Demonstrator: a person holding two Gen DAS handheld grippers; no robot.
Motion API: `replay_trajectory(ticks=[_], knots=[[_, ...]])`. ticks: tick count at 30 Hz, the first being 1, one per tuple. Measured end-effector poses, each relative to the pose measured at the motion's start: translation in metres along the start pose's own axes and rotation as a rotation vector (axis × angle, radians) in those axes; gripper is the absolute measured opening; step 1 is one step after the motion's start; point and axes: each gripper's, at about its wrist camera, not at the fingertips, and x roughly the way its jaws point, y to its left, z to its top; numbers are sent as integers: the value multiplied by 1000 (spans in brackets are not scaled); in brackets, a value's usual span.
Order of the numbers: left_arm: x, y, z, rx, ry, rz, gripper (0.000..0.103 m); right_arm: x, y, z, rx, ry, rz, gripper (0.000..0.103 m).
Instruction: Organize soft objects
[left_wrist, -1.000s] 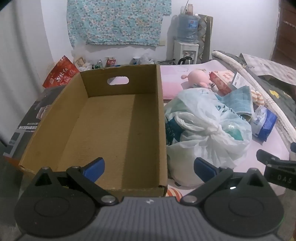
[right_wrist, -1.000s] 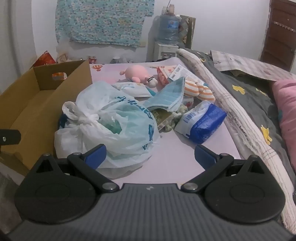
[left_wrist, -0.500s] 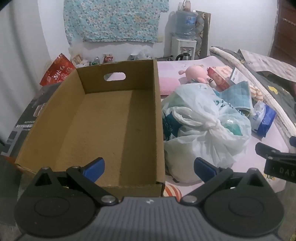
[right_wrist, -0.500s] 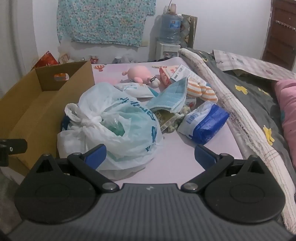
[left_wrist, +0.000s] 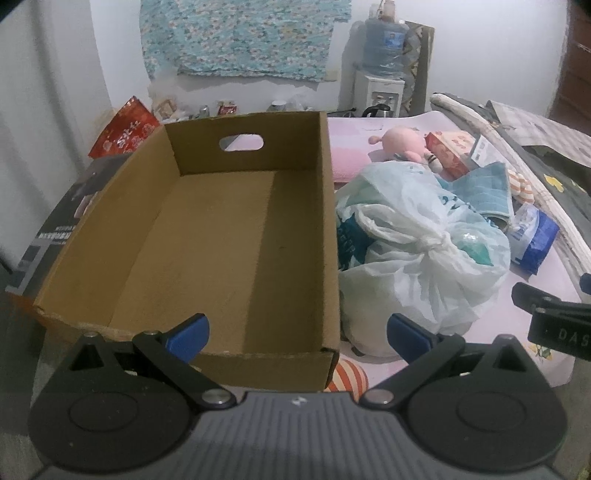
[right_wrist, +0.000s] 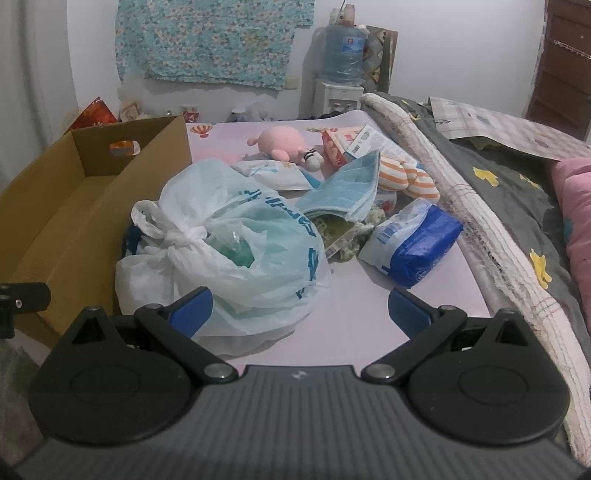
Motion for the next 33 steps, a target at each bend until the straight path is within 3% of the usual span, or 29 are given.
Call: replay_trajectory(ticks=[14, 23, 33], knots=[[7, 15, -1, -65, 9, 21, 103, 4, 16, 1, -47, 20, 37, 102], [7, 18, -2, -71, 15, 23, 103, 9, 26, 0, -103, 22, -9, 102], [7, 27, -2, -83, 18, 31, 103, 11, 37, 2, -128, 32, 8, 102]])
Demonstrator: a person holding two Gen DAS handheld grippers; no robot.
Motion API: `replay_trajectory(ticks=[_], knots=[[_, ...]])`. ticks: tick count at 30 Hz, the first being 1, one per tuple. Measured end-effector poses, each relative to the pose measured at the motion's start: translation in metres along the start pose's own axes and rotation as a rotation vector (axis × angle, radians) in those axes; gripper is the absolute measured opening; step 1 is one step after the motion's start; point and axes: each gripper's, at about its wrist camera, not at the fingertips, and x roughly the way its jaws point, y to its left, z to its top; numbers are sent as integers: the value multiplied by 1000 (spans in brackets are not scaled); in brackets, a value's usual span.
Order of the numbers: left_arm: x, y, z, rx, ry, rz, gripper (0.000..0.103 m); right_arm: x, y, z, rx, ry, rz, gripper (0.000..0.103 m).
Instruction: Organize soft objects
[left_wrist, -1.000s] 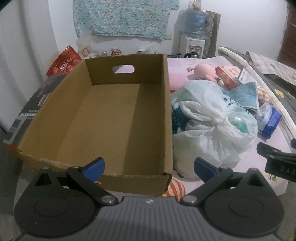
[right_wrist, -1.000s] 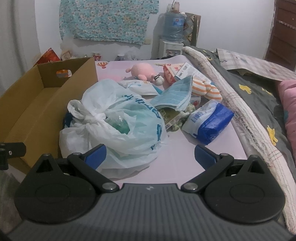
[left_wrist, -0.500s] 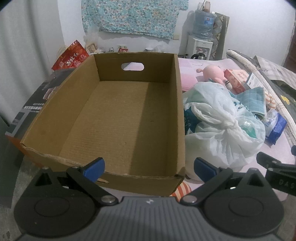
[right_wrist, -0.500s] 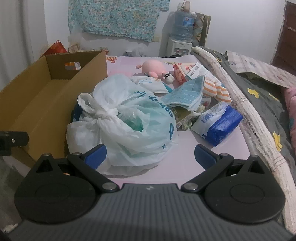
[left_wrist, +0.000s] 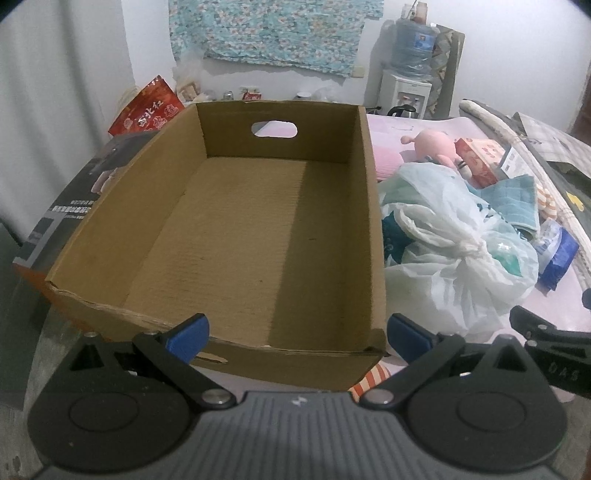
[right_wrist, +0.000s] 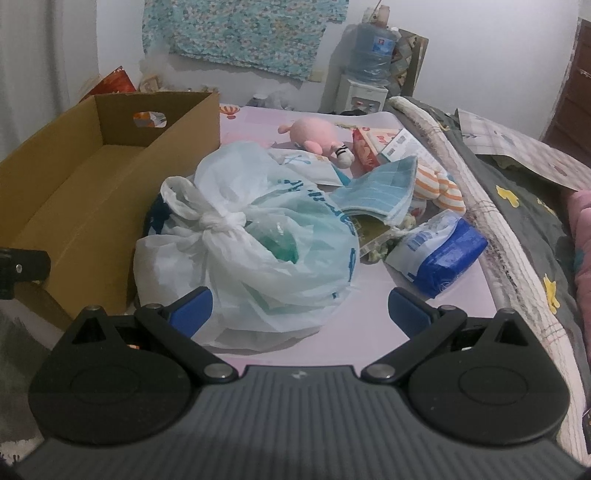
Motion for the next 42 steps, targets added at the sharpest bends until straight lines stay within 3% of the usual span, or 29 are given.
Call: replay_trajectory(ticks=[42], knots=[[-2, 30, 15, 24, -20, -30, 103, -9, 37, 21, -22, -25, -25, 102]])
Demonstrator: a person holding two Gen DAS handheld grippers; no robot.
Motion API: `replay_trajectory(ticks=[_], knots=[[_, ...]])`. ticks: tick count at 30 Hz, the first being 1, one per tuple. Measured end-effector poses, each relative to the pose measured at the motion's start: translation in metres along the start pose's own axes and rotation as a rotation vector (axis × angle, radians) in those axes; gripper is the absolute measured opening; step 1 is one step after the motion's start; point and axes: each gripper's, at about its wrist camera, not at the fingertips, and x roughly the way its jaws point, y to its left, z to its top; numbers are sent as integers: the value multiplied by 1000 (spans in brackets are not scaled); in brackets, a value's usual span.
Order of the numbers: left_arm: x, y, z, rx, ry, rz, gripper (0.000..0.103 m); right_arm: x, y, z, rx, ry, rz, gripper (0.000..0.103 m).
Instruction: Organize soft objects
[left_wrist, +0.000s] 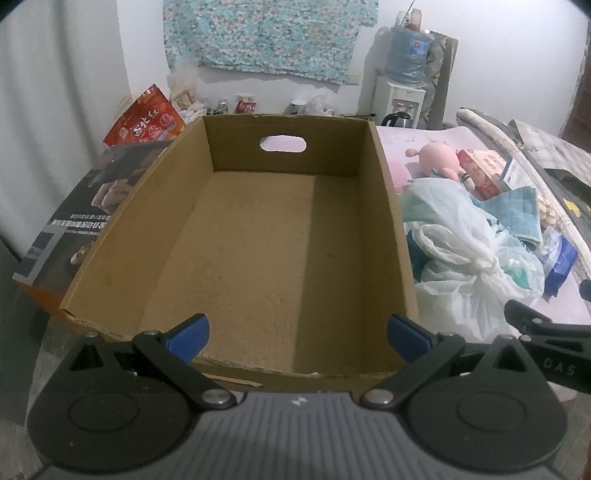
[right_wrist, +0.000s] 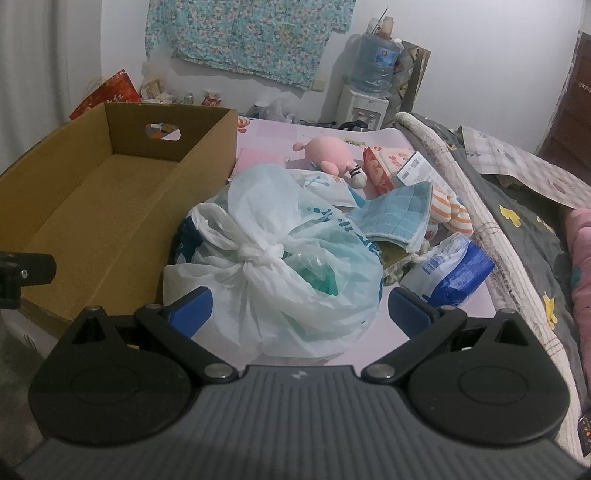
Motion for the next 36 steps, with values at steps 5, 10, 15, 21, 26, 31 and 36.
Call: replay_trajectory(ticks=[5, 10, 15, 21, 26, 31, 36], knots=[[1, -3, 3, 19, -2, -2, 103, 1, 0, 1, 5, 2, 1, 102], [-3, -10, 13, 60, -27, -4, 103, 1, -12, 2, 48, -6, 13, 102], [-13, -30, 30, 138, -97, -17, 103, 2, -46, -4, 144, -35, 24, 102], [-20, -66, 57, 221, -155, -107, 103, 4, -107, -25, 307, -121, 14, 102], [-24, -112, 80, 329, -205, -156, 102, 16, -153, -42, 409, -167, 25, 102], [-18, -156, 98, 344, -241, -231, 97, 33, -204, -55, 549, -210, 32, 102], [5, -203, 96, 391, -209, -343, 76, 66, -252, -64, 669, -205, 96, 99]])
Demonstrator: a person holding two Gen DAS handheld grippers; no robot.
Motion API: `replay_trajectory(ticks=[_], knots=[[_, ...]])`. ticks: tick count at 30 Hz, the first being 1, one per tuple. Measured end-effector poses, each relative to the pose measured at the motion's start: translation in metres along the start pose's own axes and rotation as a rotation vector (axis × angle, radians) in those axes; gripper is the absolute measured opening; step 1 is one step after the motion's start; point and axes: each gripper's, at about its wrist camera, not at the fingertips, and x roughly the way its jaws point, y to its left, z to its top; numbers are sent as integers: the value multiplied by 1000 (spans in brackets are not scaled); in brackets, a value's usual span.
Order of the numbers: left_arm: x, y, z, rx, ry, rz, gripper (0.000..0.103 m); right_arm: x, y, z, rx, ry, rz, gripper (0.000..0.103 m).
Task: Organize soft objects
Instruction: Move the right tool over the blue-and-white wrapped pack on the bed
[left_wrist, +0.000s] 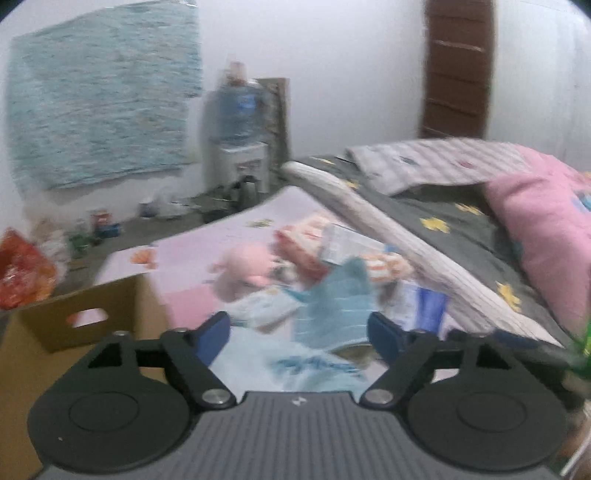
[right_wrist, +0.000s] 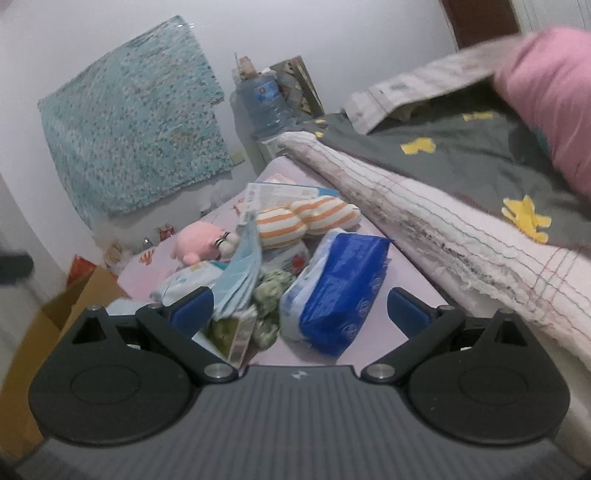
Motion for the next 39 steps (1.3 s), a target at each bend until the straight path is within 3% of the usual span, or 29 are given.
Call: replay_trajectory(ticks=[1, 3, 6, 9, 12, 13, 14, 19, 25, 27, 30, 31, 32, 33, 35, 37, 39], knots=[[9, -8, 0, 15, 11, -7, 72, 7, -7, 3, 17, 6, 4, 97], [27, -22, -2, 41, 32, -16, 54, 24, -20, 11, 48, 26, 22, 92], [50, -37, -4, 47, 76, -31, 34, 60, -36, 22, 76, 75, 27, 81], [63, -41, -6, 23, 114, -52, 32, 88, -42, 25, 73, 124, 33, 76], [69, -42, -7, 17, 124, -42, 32, 112, -39, 22, 38, 168, 26, 63], [70, -42, -7, 15, 128, -39, 32, 116, -37, 21, 13, 174, 16, 46], [72, -41, -6, 9, 135, -38, 31, 120, -36, 19, -4, 185, 6, 37], [74, -41, -9, -16, 164, -75, 31, 116, -42, 15, -36, 233, 42, 17], [66, -55, -15, -4, 173, -158, 31, 85, -60, -2, -96, 334, 33, 3], [64, -61, -18, 1, 173, -171, 31, 70, -71, -6, -43, 355, 74, 4], [61, -67, -24, 7, 173, -180, 31, 53, -74, -1, -24, 304, 93, 9], [60, -68, -26, 7, 173, -178, 31, 52, -73, 3, -12, 289, 110, 17], [59, -68, -28, 4, 174, -174, 31, 52, -71, 7, 3, 279, 121, 36], [57, -68, -29, 0, 173, -169, 32, 54, -67, 12, 14, 259, 128, 46], [53, -65, -31, -9, 170, -158, 33, 64, -55, 20, -7, 211, 140, 83], [49, -59, -34, -21, 162, -135, 35, 86, -40, 25, -53, 196, 132, 87], [43, -52, -36, -38, 156, -112, 46, 115, -26, 21, -122, 228, 104, 87]])
